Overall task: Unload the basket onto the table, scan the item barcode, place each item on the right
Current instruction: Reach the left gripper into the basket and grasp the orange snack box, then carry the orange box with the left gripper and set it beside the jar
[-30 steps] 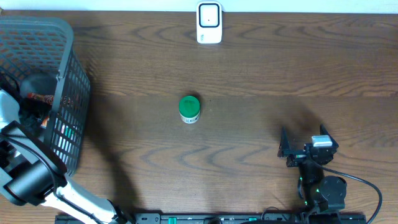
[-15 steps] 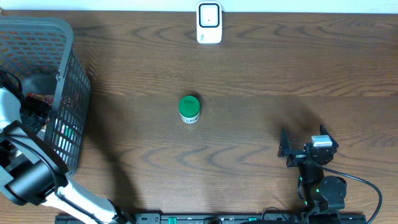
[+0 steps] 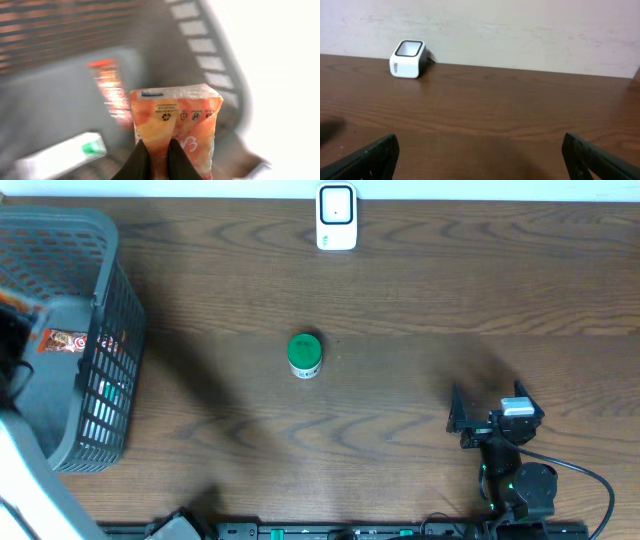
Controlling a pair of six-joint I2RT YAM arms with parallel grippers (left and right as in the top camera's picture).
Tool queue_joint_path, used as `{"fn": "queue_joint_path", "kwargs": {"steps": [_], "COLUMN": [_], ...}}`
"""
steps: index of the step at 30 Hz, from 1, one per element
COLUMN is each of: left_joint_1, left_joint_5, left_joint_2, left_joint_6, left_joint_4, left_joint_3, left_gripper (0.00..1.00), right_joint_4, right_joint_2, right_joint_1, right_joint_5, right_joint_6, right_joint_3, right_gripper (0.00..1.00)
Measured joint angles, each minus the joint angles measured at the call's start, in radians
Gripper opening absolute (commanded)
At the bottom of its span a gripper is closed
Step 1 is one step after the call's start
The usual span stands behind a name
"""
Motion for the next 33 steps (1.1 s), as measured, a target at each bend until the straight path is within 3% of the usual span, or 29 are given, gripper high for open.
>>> {"fn": "queue_joint_path", "kwargs": {"steps": [4, 9, 13, 18, 21, 26, 33], "left_joint_1": [-0.180, -0.577, -0.925, -1.257, -1.355, -1.384, -1.382], "left_joint_5": [0.096, 0.071, -0.111, -0.312, -0.382, -0.432, -0.440], "left_joint_2": [-0.180, -0.233, -0.159, 0.112, 0.281, 0.480, 0.600], "left_joint_6": [-0.037, -0.130, -0.263, -0.344, -0.389, -0.537, -0.658], "left_joint_4": [-0.005, -0.002, 0.094, 0.282, 0.360, 0.393, 0.409], "left_joint_3": [0.002, -0.056, -0.203, -0.312, -0.320, -0.320, -0.320], "left_gripper": [0.09, 0.08, 0.08, 0.09, 0.09, 0.08, 0.08], "right_joint_4": [0.000, 0.000, 0.000, 0.000, 0.000, 0.000, 0.000], "right_joint_2": [0.000, 0.000, 0.000, 0.000, 0.000, 0.000, 0.000], "right_joint_1": [0.000, 0.000, 0.000, 0.000, 0.000, 0.000, 0.000], "right_joint_5": [0.000, 0.000, 0.000, 0.000, 0.000, 0.000, 0.000], "right_joint_6": [0.000, 0.000, 0.000, 0.000, 0.000, 0.000, 0.000], "right_joint_3": [0.000, 0.000, 0.000, 0.000, 0.000, 0.000, 0.000], "right_gripper": [0.99, 0.99, 0.99, 0.99, 0.99, 0.99, 0.99]}}
